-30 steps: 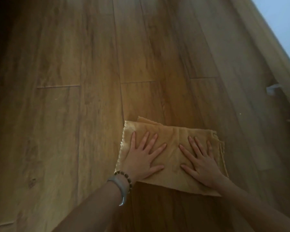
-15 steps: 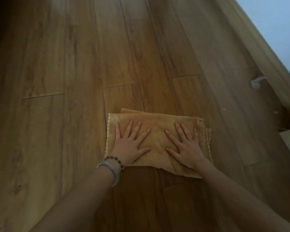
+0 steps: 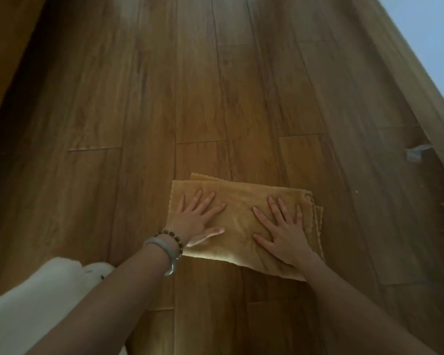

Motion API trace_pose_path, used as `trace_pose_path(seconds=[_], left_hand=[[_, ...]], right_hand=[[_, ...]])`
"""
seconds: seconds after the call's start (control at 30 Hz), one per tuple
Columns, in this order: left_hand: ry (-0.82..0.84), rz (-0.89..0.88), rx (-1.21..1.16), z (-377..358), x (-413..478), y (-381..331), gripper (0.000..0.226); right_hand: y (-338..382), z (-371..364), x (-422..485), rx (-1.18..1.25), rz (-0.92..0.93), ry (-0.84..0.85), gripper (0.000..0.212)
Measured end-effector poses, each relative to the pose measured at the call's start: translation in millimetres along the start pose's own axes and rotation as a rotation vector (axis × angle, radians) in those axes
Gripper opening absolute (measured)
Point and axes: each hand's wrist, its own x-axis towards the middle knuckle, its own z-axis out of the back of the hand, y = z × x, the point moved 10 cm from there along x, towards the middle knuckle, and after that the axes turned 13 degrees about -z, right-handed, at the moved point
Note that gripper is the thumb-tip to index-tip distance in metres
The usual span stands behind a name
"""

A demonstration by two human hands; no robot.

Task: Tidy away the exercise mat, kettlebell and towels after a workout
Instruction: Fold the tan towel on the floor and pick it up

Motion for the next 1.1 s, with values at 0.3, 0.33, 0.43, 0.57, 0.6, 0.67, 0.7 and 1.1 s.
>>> trace_pose_path(seconds=[0.3,0.33,0.43,0.57,0.6,0.67,0.7,1.1], left_hand=[[-0.272,0.099,0.018,30.5,23.4,82.6,0.065],[-0.293,0.109,0.023,34.0,25.6,92.5,0.066],[-0.347,0.144,0.019,47.9,28.6,124.0,0.067],[-0.363,0.194,-0.016,73.0,39.0,178.6,0.066],[-0.363,0.201,-0.014,79.8,43.0,192.6,0.066],[-0.371,0.203,-0.002,92.0,50.5,214.4,0.069],[-0.377,0.202,0.004,98.0,53.8,225.0,0.071],[-0.366,0.22,0.006,91.4,20.3,280.6,0.068]], right_hand=[[38.7,27.5,102.8,-0.045,0.14,-0.084,0.067],[43.3,30.3,114.3,-0.049,0.152,-0.089,0.067],[62.2,42.0,150.8,-0.064,0.194,-0.087,0.066],[92.2,57.6,206.8,-0.083,0.221,-0.1,0.065],[99.4,62.5,220.6,-0.084,0.222,-0.109,0.065],[108.8,69.8,244.1,-0.087,0.209,-0.125,0.066],[113.5,72.9,256.4,-0.09,0.196,-0.128,0.067],[181.2,73.8,275.2,-0.118,0.248,-0.085,0.066]])
